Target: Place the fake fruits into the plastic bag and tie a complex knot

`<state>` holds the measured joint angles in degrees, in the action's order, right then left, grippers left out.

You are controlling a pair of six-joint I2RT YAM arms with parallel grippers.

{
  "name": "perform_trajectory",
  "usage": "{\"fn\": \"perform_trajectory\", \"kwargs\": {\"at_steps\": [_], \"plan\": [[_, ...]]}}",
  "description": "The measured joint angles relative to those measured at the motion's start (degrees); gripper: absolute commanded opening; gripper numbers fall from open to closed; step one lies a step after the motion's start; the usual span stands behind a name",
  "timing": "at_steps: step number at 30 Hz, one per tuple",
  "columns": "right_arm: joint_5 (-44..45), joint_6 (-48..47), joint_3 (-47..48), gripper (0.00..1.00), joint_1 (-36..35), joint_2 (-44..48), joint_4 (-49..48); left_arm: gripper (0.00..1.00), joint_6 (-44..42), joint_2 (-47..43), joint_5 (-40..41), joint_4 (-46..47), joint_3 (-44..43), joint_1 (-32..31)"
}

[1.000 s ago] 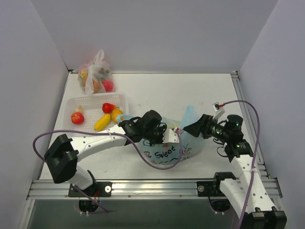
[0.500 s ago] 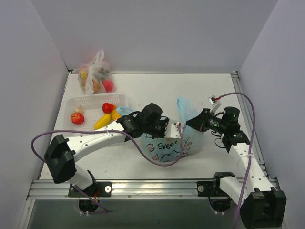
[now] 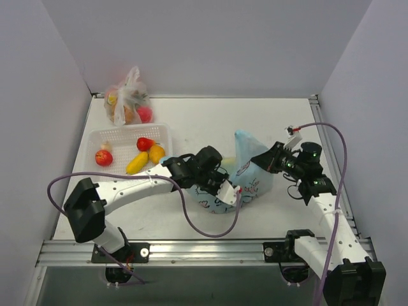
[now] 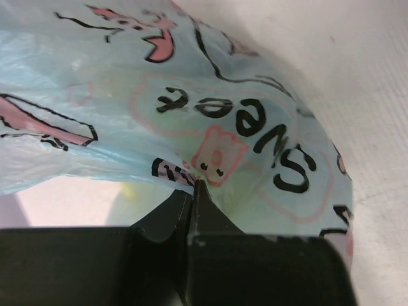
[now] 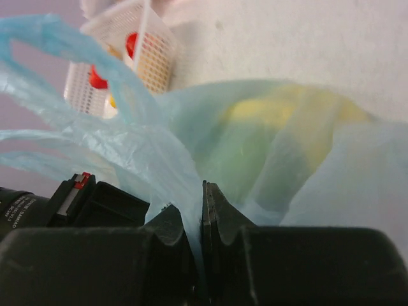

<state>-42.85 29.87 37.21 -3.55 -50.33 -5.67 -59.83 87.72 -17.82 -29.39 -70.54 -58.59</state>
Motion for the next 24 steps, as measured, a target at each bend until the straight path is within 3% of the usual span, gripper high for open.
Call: {"fn": "perform_trajectory", "kwargs": {"at_steps": [3, 8, 10, 11, 12, 15, 20, 24], "plan": [[1.7, -0.6, -4.3, 0.0, -0.5, -1.2, 3.0, 0.0, -1.0, 4.6, 0.0, -0.2, 1.7, -1.1], [4.3, -1.7, -6.1, 0.0, -0.6, -2.4, 6.1, 0.11, 1.3, 7.5, -0.9, -1.4, 0.6, -1.6], [5.0, -2.2, -6.1, 0.0, -0.6, -2.4, 5.9, 0.21, 3.1, 6.7, -1.7, -1.9, -0.7, -1.6], [5.2, -2.6, -6.0, 0.0, -0.6, -2.4, 5.9, 0.41, 4.5, 5.4, -2.4, -2.1, -1.0, -1.6], [5.3, -3.0, -6.0, 0.0, -0.6, -2.4, 5.9, 0.47, 5.6, 4.1, -3.0, -2.2, -1.2, -1.6], [5.8, -4.7, -6.0, 0.0, -1.0, -2.4, 5.9, 0.67, 11.1, -4.1, -6.3, -3.1, -1.4, -1.2], [6.4, -8.0, -5.4, 0.0, -1.8, -2.3, 7.5, 0.74, 21.4, -23.1, -11.6, -2.3, -1.5, 4.2], [6.5, -10.3, -4.4, 0.0, -2.4, -2.3, 9.4, 0.79, 29.1, -35.2, -13.9, -0.6, -0.2, 17.0]]}}
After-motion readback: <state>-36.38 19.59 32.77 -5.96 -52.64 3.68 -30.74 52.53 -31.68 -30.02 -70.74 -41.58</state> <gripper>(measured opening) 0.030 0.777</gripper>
